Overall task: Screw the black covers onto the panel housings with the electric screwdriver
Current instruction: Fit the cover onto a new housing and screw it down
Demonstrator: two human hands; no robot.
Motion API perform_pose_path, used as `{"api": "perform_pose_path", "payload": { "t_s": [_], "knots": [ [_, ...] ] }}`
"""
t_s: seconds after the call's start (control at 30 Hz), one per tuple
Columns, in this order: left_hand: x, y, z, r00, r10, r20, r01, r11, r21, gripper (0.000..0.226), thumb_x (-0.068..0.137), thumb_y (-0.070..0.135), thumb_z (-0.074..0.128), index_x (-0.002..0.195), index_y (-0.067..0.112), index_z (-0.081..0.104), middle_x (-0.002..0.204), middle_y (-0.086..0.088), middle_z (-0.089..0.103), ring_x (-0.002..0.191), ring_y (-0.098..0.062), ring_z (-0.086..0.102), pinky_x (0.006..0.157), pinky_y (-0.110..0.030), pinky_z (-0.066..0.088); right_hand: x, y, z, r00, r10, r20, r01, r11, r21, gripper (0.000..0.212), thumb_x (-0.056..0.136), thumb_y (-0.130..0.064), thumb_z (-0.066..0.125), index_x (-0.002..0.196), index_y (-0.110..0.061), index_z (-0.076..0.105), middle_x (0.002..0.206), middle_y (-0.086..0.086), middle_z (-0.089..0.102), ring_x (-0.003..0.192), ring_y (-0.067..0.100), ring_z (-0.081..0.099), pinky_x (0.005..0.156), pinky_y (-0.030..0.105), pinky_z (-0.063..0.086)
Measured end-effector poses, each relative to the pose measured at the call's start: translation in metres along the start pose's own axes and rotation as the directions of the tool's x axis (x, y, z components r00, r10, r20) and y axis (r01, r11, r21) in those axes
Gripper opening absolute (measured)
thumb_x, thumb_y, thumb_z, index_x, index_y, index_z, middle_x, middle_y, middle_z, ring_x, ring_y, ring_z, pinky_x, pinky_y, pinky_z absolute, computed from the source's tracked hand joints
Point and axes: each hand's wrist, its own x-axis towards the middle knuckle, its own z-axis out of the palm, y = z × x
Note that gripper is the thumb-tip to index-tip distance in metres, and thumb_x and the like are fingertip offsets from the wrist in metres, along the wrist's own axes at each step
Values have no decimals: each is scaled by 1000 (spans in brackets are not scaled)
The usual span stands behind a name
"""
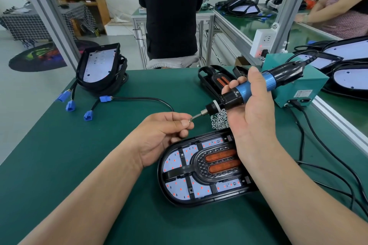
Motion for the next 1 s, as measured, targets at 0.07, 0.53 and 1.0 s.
{"api": "perform_pose_path", "payload": {
  "t_s": [0.07, 0.53, 1.0],
  "knots": [
    [0, 0, 1, 1000, 10, -17, -10, 1000, -4, 28, 76, 1, 75, 104, 0, 72, 91, -15, 75, 62, -11, 61, 47, -15, 44, 0, 0, -1, 1000, 0, -4, 0, 1000, 0, 20, 99, -20, 75, 111, -14, 61, 82, 2, 63, 71, 19, 64, 76, 38, 58],
    [1, -3, 3, 997, 19, -80, -12, 996, 86, 17, 89, -10, 72, 100, 3, 75, 91, -17, 77, 61, -10, 62, 53, -15, 51, 1, -1, -2, 1000, 5, -16, -7, 993, -114, 21, 101, -28, 73, 109, -15, 59, 78, 1, 63, 72, 18, 64, 81, 38, 59],
    [-1, -3, 0, 1000, -5, 8, 3, 986, 165, 34, 87, 18, 77, 117, 3, 71, 97, -11, 78, 73, -11, 64, 73, -25, 61, 5, -3, -10, 991, 66, -114, -70, 997, -29, 32, 100, -30, 76, 119, -11, 58, 82, 5, 63, 71, 21, 65, 83, 42, 63]
  ]
}}
